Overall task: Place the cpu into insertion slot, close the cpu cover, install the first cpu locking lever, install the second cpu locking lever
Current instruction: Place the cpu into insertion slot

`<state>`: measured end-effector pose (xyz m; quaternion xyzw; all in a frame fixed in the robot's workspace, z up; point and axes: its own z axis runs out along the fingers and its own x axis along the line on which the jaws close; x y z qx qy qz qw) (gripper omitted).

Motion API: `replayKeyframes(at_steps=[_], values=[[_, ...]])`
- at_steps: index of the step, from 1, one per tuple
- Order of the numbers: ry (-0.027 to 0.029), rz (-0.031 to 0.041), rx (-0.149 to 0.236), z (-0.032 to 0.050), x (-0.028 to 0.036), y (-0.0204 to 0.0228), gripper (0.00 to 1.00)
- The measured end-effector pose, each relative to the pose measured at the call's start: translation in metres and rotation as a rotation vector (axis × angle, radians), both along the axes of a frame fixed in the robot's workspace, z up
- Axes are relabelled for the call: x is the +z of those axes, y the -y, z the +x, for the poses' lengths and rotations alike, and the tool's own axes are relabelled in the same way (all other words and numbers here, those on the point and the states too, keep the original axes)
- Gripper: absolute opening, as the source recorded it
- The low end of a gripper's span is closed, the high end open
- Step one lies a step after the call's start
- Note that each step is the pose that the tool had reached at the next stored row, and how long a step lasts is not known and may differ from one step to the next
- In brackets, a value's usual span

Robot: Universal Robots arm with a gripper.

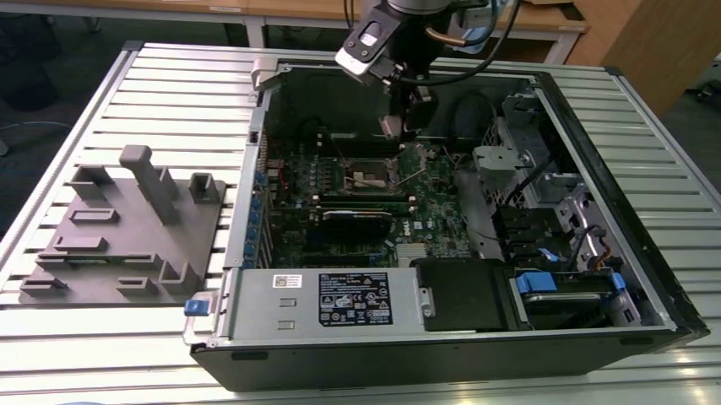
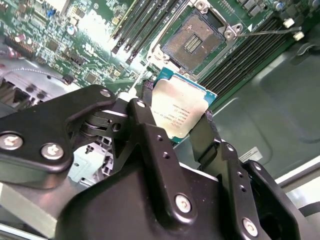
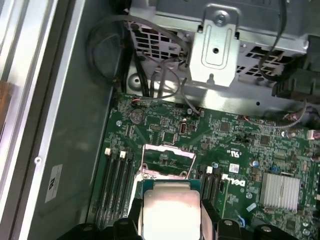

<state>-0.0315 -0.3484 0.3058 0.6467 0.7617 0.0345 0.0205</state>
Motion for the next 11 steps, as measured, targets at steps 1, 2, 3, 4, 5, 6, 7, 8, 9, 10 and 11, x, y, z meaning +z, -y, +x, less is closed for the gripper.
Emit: replayKeyframes(at_steps=[1,2,3,4,5,6,7,8,9,10,11], values=[[0.0001,0.0000,-0.008,-0.0001,-0.0001,0.0000,0.54],[0.0001,0.0001,-0.013,-0.0001,-0.0003,0.0000,0.54],[0.0001,0.0002,-0.018,-0.0002,-0.0004,0.0000,0.54],[0.0001,0.0002,-0.022,-0.0002,-0.0004,0.0000,0.54],[0.0001,0.0001,-0.025,-0.0002,-0.0005,0.0000,0.54],[0.0001,0.0001,-0.028,-0.0002,-0.0005,0.0000,0.54],[0.0001,0.0001,-0.030,-0.0003,-0.0006,0.0000,0.54],[0.0001,0.0002,-0.032,-0.0002,-0.0006,0.0000,0.54],[0.0001,0.0001,-0.034,-0.0002,-0.0006,0.0000,0.54],[0.0001,0.0002,-0.036,-0.0002,-0.0007,0.0000,0.54],[0.0001,0.0002,-0.037,-0.0002,-0.0007,0.0000,0.54]])
